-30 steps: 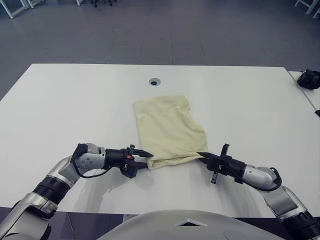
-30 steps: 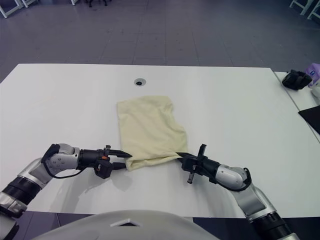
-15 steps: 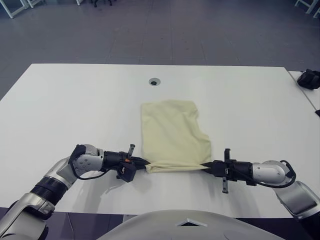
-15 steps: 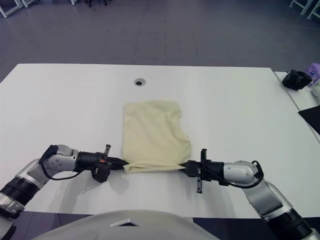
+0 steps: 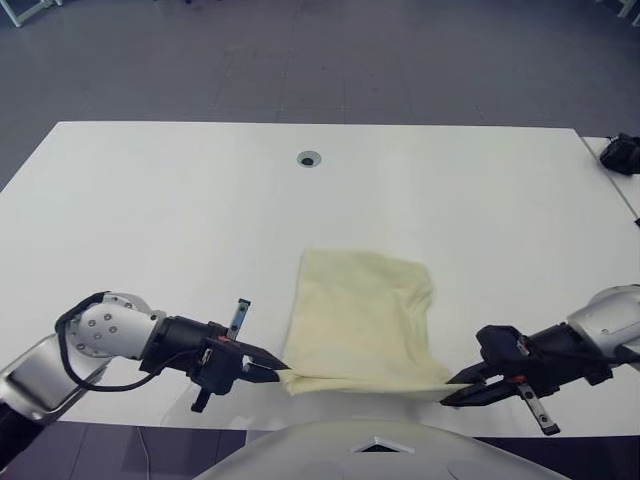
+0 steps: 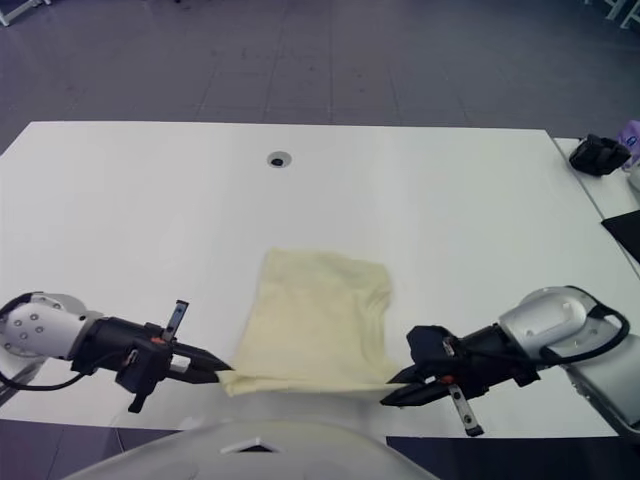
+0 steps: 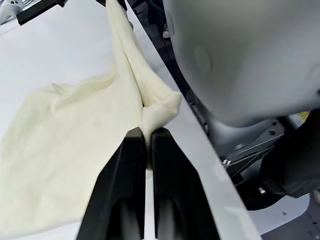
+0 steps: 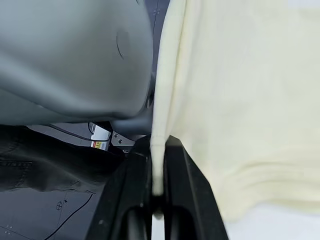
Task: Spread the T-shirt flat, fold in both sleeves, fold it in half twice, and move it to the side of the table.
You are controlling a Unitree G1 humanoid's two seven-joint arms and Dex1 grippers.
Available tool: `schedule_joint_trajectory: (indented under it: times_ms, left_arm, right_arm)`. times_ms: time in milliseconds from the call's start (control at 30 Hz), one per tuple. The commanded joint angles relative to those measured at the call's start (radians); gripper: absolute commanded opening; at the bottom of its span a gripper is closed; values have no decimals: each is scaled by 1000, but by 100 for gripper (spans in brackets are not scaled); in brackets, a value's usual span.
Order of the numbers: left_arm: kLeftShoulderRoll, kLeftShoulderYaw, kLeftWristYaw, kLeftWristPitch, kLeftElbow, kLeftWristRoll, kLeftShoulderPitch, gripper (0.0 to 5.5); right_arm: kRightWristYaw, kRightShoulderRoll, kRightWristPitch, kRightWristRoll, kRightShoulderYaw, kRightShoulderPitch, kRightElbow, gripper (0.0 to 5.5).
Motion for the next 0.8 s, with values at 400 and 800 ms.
schedule_joint_trajectory:
  times_ms: [400, 800]
  left_arm:
    - [-384, -84, -146, 478, 528, 3, -601, 0]
    - [-683, -92, -190, 330, 1067, 244, -737, 0]
  right_arm:
    - [8, 322, -145, -410, 413, -729, 654, 5]
    - [34, 447, -268, -559, 443, -809, 951, 5]
